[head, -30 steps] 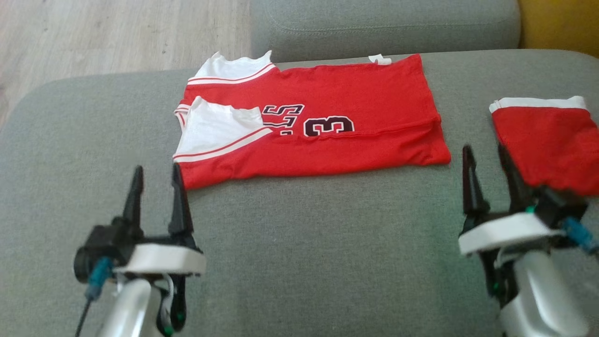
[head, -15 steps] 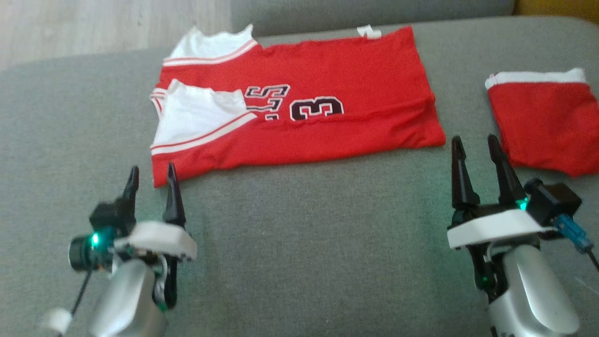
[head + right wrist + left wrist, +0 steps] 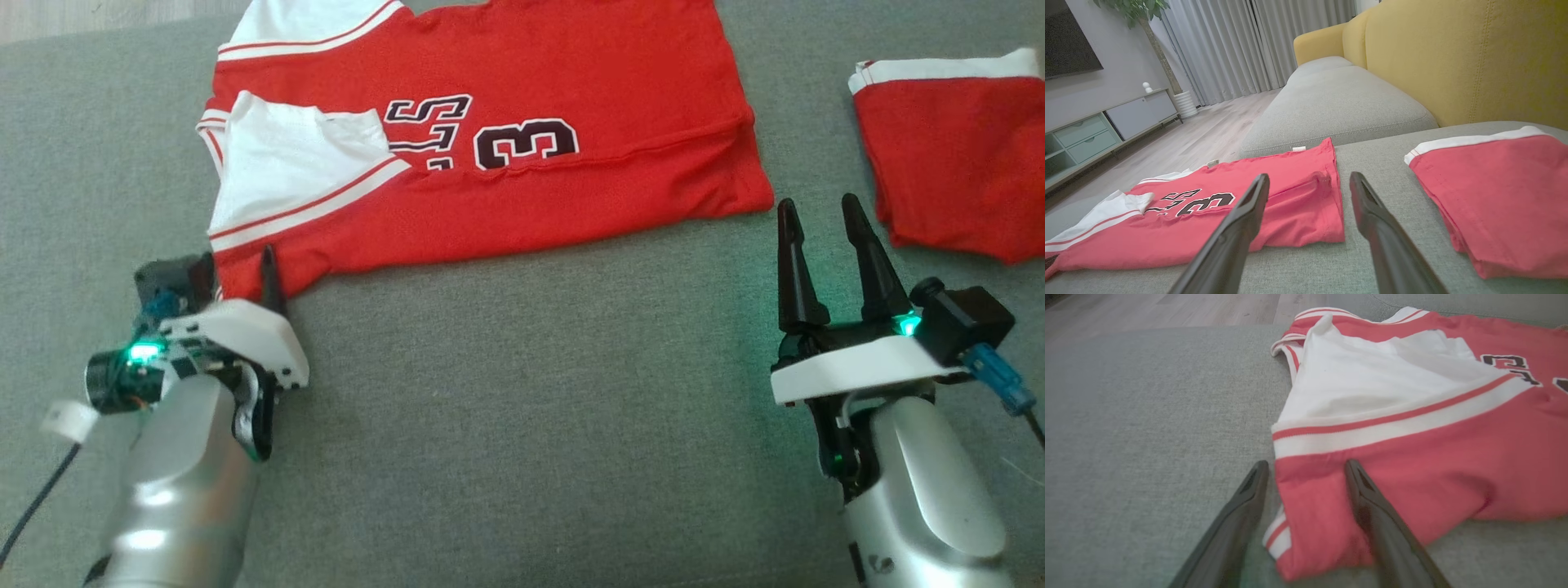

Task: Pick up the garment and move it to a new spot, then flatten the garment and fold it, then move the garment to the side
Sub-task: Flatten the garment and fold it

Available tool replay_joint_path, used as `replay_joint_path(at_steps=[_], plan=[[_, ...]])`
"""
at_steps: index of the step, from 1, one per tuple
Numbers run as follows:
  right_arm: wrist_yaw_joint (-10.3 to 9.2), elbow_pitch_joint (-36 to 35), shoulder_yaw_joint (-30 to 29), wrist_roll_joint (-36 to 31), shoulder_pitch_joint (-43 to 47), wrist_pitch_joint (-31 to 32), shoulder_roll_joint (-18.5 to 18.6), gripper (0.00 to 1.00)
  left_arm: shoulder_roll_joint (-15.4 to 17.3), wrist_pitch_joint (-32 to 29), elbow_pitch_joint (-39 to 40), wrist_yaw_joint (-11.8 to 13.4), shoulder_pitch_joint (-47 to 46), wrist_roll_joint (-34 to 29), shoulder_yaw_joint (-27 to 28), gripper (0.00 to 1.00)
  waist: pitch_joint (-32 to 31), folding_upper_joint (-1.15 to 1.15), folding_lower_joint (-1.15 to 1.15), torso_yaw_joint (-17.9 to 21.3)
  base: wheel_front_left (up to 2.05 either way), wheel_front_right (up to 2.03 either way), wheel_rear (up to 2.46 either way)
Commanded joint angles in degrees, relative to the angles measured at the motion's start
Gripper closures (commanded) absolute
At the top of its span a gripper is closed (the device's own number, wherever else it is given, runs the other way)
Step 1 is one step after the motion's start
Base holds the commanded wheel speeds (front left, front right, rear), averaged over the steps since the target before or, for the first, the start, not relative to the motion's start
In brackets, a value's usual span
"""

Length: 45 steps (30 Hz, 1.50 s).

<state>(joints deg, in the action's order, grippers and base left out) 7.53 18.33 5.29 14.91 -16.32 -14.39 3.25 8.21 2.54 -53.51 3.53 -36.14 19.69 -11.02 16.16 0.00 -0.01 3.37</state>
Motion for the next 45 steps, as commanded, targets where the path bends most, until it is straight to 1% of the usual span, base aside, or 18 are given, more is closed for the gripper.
replay_joint_path(at_steps=[1,2,3,5,9,12,14,17,21,22,25,28,29,30,31,35,39,45], plan=[[-0.04,-1.7,1.46,0.35,-1.53,-0.61,-0.36,0.0,1.77,-0.82,-0.67,-0.03,-0.38,0.33,1.32,0.0,-0.05,0.0,0.01,-0.06,0.0,0.0,0.0],[-0.04,-1.45,1.51,0.33,-1.62,-0.61,-0.36,0.0,1.59,-0.87,-1.33,-0.26,-0.68,0.49,1.25,0.04,-0.12,0.0,0.01,-0.15,0.0,0.0,0.0],[-0.04,-1.01,1.52,0.2,-1.73,-0.61,-0.36,0.0,1.41,-0.75,-1.84,-0.51,-0.93,0.53,1.08,0.53,-0.23,0.0,0.01,-0.27,0.0,0.0,0.0],[-0.04,0.15,1.32,-0.28,-2.12,-0.47,-0.36,0.0,1.18,0.22,-2.26,-1.29,-1.45,0.51,0.65,1.0,-0.41,0.0,0.01,-0.7,0.0,0.0,0.0],[-0.04,4.38,-0.76,-2.4,-3.88,3.4,-0.36,0.0,0.81,4.4,-1.28,-1.87,-2.52,-0.05,-0.13,1.0,-0.79,0.0,0.01,-2.07,0.0,0.0,0.0],[-0.04,8.23,-3.72,-2.29,-6.05,6.73,-0.36,0.0,0.46,7.95,0.59,-2.66,-3.09,-0.76,-1.1,1.0,-1.1,0.0,0.01,-3.31,0.0,0.0,0.0],[-0.04,11.09,-5.23,-5.36,-7.95,8.71,-0.37,0.0,0.49,9.62,2.39,-2.92,-3.41,-1.78,-2.11,1.0,-0.95,0.0,0.01,-4.05,0.0,0.0,0.0],[-0.04,15.84,-6.97,-3.77,-11.14,11.59,-0.37,0.0,0.45,10.77,5.14,-3.56,-3.64,-3.34,-3.91,1.0,-0.59,0.0,0.01,-5.44,0.0,0.0,0.0],[-0.04,22.54,-10.23,-3.08,-15.83,13.76,-0.37,0.0,0.65,11.48,8.91,-4.13,-3.98,-5.17,-6.0,1.0,0.15,0.0,0.01,-7.1,0.0,0.0,0.0],[-0.04,22.54,-10.23,-3.08,-15.83,13.76,-0.37,0.0,0.65,11.48,8.91,-4.13,-3.98,-5.17,-6.0,1.0,0.15,0.0,0.01,-7.1,0.0,0.0,0.0],[-0.04,27.67,-12.2,-4.41,-19.05,14.95,-0.37,0.0,0.7,11.67,11.11,-4.62,-3.98,-5.89,-7.15,1.0,0.64,0.0,0.01,-7.96,0.0,0.0,0.0],[-0.04,32.32,-12.49,-5.25,-21.76,15.62,-0.37,0.0,0.44,11.68,12.42,-4.95,-3.8,-5.93,-7.84,1.0,0.86,0.0,0.01,-8.69,0.0,0.0,0.0],[-0.04,33.79,-12.3,-5.77,-22.38,15.81,-0.37,0.13,0.37,11.57,12.68,-5.0,-3.64,-5.96,-8.09,1.0,0.77,0.0,0.01,-8.83,0.0,0.0,0.0],[-0.04,35.03,-11.99,-6.47,-22.91,15.83,-0.37,0.54,0.33,11.41,12.88,-5.02,-3.46,-5.98,-8.29,1.0,0.67,0.0,0.01,-8.92,0.0,0.0,0.0],[-0.04,36.05,-11.57,-7.38,-23.39,15.58,-0.37,1.0,0.33,11.28,13.06,-5.0,-3.26,-5.97,-8.46,1.0,0.51,0.0,0.01,-8.97,0.0,0.0,0.0],[-0.04,38.6,-10.26,-10.8,-24.11,12.83,-0.37,1.0,0.96,10.63,12.85,-4.66,-1.7,-5.66,-8.55,1.0,-1.08,0.0,0.01,-8.48,0.0,0.0,0.0],[-0.04,40.41,-11.28,-16.22,-21.95,10.36,-0.37,1.0,2.08,10.21,11.01,-3.97,1.54,-4.87,-8.04,1.0,-5.12,0.0,0.01,-7.08,0.0,0.0,0.0],[-0.04,41.78,-11.72,-16.27,-19.24,9.46,-0.37,1.0,2.66,9.52,9.93,-4.04,6.86,-3.3,-7.85,1.0,-10.65,0.0,0.01,-5.03,0.0,0.0,0.0]])
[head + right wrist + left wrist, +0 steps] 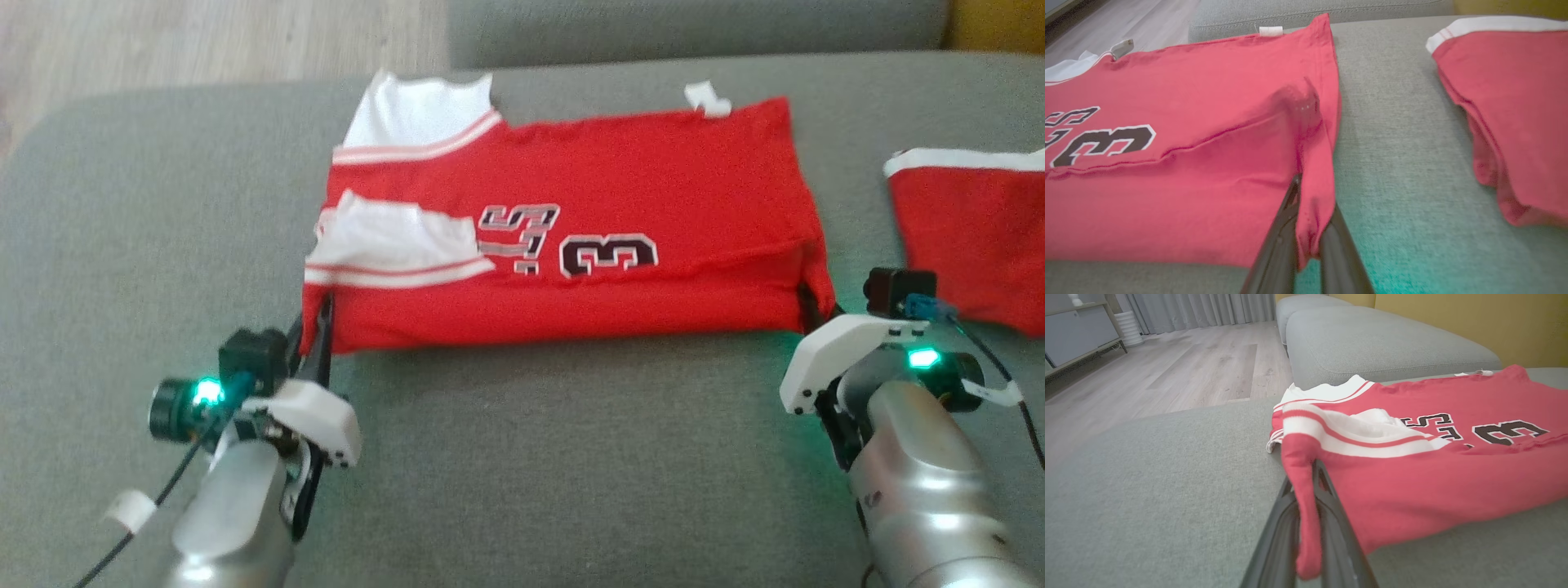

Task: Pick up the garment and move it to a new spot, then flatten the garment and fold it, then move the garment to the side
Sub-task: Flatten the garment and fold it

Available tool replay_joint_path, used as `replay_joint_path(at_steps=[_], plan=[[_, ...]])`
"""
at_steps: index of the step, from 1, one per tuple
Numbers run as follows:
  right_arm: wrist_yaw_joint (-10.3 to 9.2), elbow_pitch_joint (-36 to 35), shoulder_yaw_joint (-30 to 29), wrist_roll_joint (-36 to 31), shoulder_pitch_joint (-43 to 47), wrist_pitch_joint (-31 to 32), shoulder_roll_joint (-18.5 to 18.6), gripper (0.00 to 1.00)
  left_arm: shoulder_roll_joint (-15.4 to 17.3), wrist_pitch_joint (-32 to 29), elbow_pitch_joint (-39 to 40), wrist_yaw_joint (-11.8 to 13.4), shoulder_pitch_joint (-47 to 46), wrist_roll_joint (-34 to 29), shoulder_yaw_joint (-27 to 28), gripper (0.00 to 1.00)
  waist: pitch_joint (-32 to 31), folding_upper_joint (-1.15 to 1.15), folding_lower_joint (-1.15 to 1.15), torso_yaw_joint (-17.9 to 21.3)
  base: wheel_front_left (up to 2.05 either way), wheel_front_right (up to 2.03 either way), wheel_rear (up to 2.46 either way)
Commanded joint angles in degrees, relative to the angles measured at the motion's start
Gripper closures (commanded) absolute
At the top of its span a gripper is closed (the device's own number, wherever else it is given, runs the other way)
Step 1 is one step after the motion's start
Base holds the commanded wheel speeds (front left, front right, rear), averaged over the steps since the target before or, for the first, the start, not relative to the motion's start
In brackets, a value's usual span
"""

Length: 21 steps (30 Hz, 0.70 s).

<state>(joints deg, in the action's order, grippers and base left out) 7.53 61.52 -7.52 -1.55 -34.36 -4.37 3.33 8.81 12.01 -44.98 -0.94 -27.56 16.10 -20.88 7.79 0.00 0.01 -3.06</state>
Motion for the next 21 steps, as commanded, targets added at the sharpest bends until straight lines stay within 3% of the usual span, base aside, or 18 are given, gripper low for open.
replay_joint_path(at_steps=[1,9,19,20,21], plan=[[-0.04,-1.39,1.36,0.49,-0.75,-0.28,-0.46,1.0,2.09,-0.17,1.48,0.39,-0.75,0.57,2.0,1.0,-3.13,0.0,-0.01,1.69,0.0,0.0,0.0],[-0.04,-4.22,6.1,6.99,4.92,5.29,0.48,1.0,2.38,-3.47,5.43,0.2,7.66,2.46,1.27,1.0,-7.92,0.0,-0.01,3.1,0.0,0.0,0.0],[-0.04,-18.61,8.7,14.49,16.84,12.35,2.24,1.0,3.47,-7.62,15.62,2.16,16.39,3.84,0.75,1.0,-9.18,0.0,-0.01,3.89,0.0,0.0,0.0],[-0.04,-20.13,8.35,14.44,17.82,12.59,2.29,0.75,3.51,-8.04,16.27,2.32,16.82,3.8,0.54,1.0,-9.13,0.0,-0.01,3.89,0.0,0.0,0.0],[-0.04,-21.66,7.99,14.16,18.7,12.62,2.3,0.11,3.49,-8.54,16.8,2.44,17.17,3.81,0.33,1.0,-9.06,0.0,-0.01,3.86,0.0,0.0,0.0]])
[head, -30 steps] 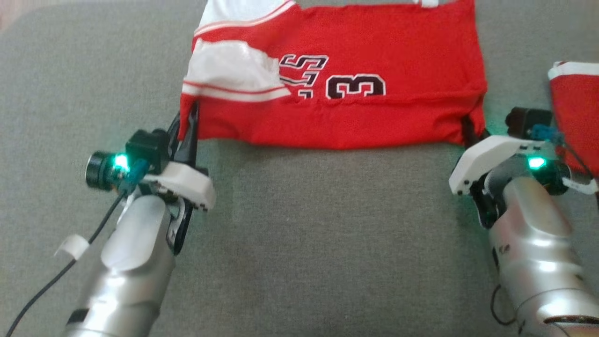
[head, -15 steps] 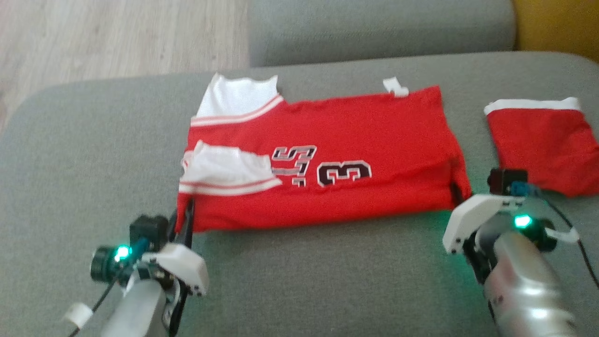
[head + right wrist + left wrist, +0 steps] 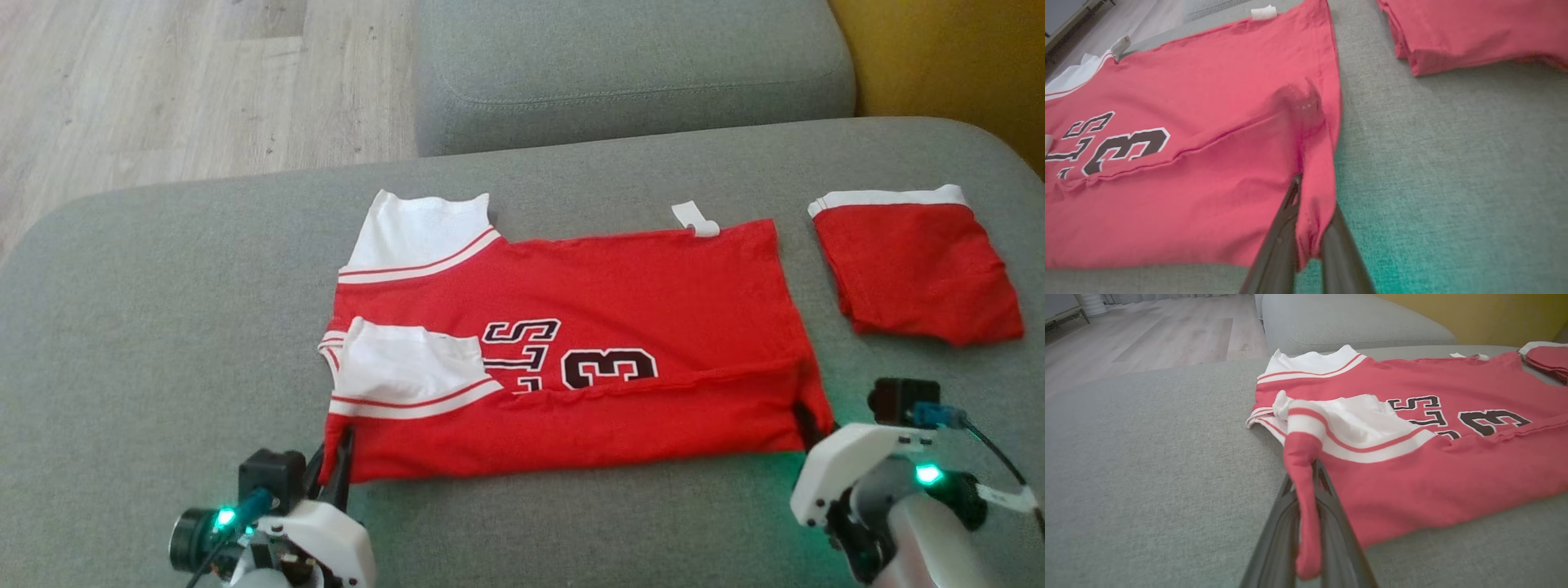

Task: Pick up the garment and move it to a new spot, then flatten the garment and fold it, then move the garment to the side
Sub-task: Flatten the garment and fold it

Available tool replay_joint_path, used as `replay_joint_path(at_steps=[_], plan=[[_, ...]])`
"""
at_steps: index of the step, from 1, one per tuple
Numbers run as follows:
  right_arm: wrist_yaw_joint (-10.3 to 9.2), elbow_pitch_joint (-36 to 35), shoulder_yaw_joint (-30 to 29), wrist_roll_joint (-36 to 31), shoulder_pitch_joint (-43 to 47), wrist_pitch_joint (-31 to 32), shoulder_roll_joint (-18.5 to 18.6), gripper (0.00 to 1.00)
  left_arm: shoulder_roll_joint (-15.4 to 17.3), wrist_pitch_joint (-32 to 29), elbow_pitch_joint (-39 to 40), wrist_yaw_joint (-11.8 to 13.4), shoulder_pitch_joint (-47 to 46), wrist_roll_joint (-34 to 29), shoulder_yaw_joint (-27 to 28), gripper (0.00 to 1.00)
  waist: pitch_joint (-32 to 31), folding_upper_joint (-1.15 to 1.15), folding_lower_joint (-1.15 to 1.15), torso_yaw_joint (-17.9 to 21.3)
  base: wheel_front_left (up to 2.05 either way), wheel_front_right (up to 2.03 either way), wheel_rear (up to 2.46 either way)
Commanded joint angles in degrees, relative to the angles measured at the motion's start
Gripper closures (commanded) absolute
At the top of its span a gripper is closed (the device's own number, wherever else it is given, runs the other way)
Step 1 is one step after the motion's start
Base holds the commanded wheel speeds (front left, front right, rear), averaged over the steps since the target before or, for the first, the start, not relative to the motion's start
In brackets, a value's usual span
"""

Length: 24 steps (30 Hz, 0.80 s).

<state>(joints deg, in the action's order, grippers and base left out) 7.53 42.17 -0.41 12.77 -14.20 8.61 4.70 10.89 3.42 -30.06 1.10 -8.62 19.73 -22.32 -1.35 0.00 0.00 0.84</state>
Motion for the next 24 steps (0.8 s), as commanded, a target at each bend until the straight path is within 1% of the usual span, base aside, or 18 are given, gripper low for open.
replay_joint_path(at_steps=[1,2,3,4,5,7,11,17,19,21,22,24], plan=[[-0.04,-3.75,0.4,-0.32,-0.67,-0.32,0.86,0.0,1.43,-0.55,2.24,0.48,-1.49,0.19,1.54,0.94,0.16,0.0,0.0,-0.05,0.0,0.0,0.0],[-0.04,-3.75,0.4,-0.32,-0.67,-0.32,0.86,0.0,1.43,-0.55,2.24,0.48,-1.49,0.19,1.54,0.94,0.16,0.0,0.0,-0.05,0.0,0.0,0.0],[-0.04,-5.13,-0.07,-0.25,0.01,-0.26,0.68,0.0,1.51,-1.24,2.52,0.55,-1.26,0.12,1.26,0.62,0.25,0.0,0.0,-0.06,0.0,0.0,0.0],[-0.04,-6.43,-0.46,-0.15,0.6,-0.1,0.47,0.0,1.6,-1.65,2.9,0.71,-1.15,0.06,1.13,0.22,0.36,0.0,0.0,-0.07,0.0,0.0,0.0],[-0.04,-7.71,-0.79,-0.04,1.08,-0.06,0.28,0.0,1.7,-1.91,3.31,0.91,-1.09,0.03,1.08,0.0,0.48,0.0,0.0,-0.06,0.0,0.0,0.0],[-0.04,-9.85,-1.94,-0.62,1.84,-0.37,0.14,0.0,1.95,-2.24,4.2,1.63,-1.16,-0.11,1.22,0.0,0.72,0.0,0.0,-0.1,0.0,0.0,0.0],[-0.04,-14.38,-4.29,-1.8,2.13,-2.97,-0.24,0.0,2.63,-1.17,7.2,3.2,-2.12,-0.1,2.54,0.0,1.81,0.0,0.0,-0.08,0.0,0.0,0.0],[-0.04,-20.82,-5.73,-3.79,0.21,-6.74,-0.83,0.0,4.01,1.84,12.01,3.4,-7.19,0.38,5.06,0.0,4.76,0.0,0.0,0.45,0.0,0.0,0.0],[-0.04,-22.39,-5.63,-4.28,-0.95,-7.08,-0.99,0.0,5.16,1.2,12.81,2.57,-10.28,-0.11,5.02,0.0,6.42,0.0,0.0,0.91,0.0,0.0,0.0],[-0.04,-23.75,-5.18,-4.77,-2.5,-6.96,-1.1,0.0,6.93,-0.59,12.96,0.97,-14.29,-0.97,4.46,0.0,8.53,0.0,0.0,1.6,0.0,0.0,0.0],[-0.04,-25.02,-4.86,-5.01,-4.3,-6.6,-1.19,0.0,8.48,-2.98,12.39,-0.72,-19.06,-1.09,4.43,0.0,10.9,0.0,0.0,2.28,0.0,0.0,0.0],[-0.04,-26.23,-4.65,-5.42,-6.41,-6.6,-1.22,0.0,10.65,-6.59,10.64,-2.58,-24.3,-1.87,3.91,0.0,13.62,0.0,0.0,3.1,0.0,0.0,0.0]])
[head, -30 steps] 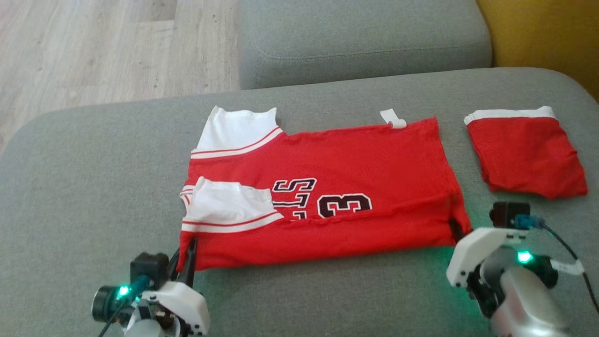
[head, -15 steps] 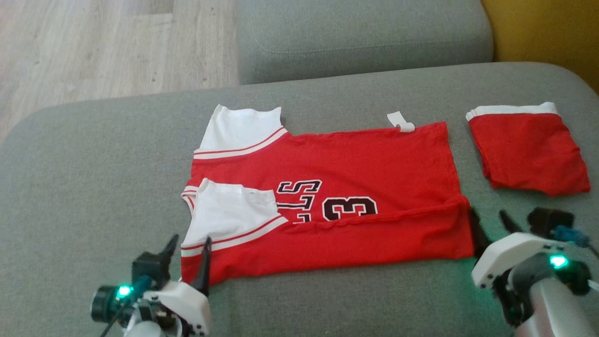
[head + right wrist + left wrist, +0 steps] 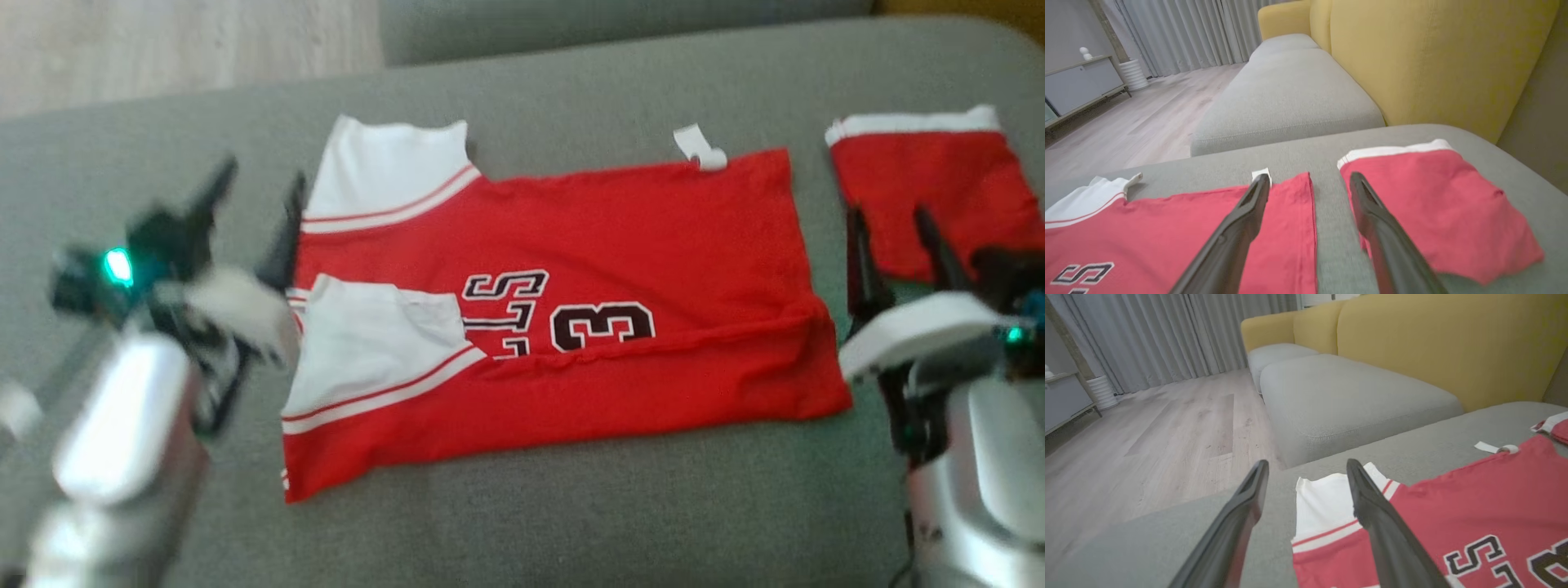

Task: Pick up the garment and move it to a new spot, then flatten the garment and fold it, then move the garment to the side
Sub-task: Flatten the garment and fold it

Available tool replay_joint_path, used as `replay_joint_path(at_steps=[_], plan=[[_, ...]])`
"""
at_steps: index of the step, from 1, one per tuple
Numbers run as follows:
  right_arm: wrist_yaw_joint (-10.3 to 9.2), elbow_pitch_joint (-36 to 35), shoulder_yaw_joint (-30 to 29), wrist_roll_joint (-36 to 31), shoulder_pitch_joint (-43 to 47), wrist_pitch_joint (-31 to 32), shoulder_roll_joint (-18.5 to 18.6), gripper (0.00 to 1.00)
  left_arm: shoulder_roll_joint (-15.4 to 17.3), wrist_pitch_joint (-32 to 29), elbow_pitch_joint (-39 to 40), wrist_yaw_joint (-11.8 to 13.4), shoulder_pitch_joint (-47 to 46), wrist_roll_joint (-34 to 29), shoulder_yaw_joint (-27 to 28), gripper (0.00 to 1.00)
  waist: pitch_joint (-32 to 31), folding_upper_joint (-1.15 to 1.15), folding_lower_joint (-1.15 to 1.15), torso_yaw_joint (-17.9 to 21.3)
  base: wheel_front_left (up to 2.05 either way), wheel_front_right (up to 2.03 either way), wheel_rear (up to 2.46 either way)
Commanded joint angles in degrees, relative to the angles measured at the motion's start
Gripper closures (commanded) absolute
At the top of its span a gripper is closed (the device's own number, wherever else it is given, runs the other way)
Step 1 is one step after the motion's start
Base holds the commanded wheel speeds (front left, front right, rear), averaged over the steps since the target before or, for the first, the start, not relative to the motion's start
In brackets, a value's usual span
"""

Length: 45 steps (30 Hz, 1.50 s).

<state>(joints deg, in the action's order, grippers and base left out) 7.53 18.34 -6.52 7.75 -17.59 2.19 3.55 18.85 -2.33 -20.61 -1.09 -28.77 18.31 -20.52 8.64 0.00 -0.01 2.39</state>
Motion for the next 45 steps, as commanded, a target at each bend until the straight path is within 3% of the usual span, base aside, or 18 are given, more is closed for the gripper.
replay_joint_path(at_steps=[1,6,11,18,33,37,38,39,40,45], plan=[[-0.04,-2.84,1.62,-0.49,-4.14,-0.22,-0.09,0.0,3.23,-2.83,0.15,-1.59,-6.8,0.05,2.07,0.0,5.01,0.0,0.01,2.0,0.0,0.0,0.0],[-0.04,-3.75,2.51,0.2,-9.09,-0.54,-0.26,0.0,6.28,-13.08,-5.79,-5.83,-19.07,3.37,-0.6,0.0,10.92,0.0,0.01,4.23,0.0,0.0,0.0],[-0.04,-2.78,2.6,1.67,-12.99,-2.13,-0.49,0.0,10.04,-19.28,-9.71,-6.35,-26.93,8.41,-5.86,0.0,14.59,0.0,0.01,6.47,0.0,0.0,0.0],[-0.04,-1.87,2.67,3.34,-16.07,-3.58,-0.65,0.0,13.36,-23.45,-14.97,-6.38,-33.35,14.23,-11.36,0.0,18.37,0.0,0.01,8.87,0.0,0.0,0.0],[-0.04,-1.63,2.7,4.97,-17.3,-4.42,-0.67,0.0,14.1,-25.03,-24.88,-6.39,-38.76,16.88,-16.77,0.0,21.93,0.0,0.01,10.88,0.0,0.0,0.0],[-0.04,-2.97,3.31,5.4,-17.04,-4.09,-0.67,0.0,13.01,-26.86,-27.07,-6.39,-38.99,19.39,-17.36,0.0,22.06,0.0,0.01,10.85,0.0,0.0,0.0],[-0.04,-3.19,3.41,5.37,-16.94,-4.0,-0.67,0.0,12.67,-27.71,-27.23,-6.39,-38.84,20.43,-17.61,0.51,21.95,0.0,0.01,10.77,0.0,0.0,0.0],[-0.04,-3.39,3.42,5.23,-16.85,-3.88,-0.67,0.0,12.4,-28.43,-27.14,-6.39,-38.71,21.39,-17.99,0.82,21.81,0.0,0.01,10.63,0.0,0.0,0.0],[-0.04,-3.59,3.3,4.95,-16.79,-3.73,-0.67,0.0,12.19,-28.84,-26.88,-6.39,-38.64,22.29,-18.33,1.0,21.62,0.0,0.01,10.4,0.0,0.0,0.0],[-0.04,-5.2,3.8,2.37,-16.98,-2.3,-0.66,0.0,11.39,-25.25,-25.21,-6.39,-39.05,24.05,-19.47,1.0,20.17,0.0,0.01,8.08,0.0,0.0,0.0]])
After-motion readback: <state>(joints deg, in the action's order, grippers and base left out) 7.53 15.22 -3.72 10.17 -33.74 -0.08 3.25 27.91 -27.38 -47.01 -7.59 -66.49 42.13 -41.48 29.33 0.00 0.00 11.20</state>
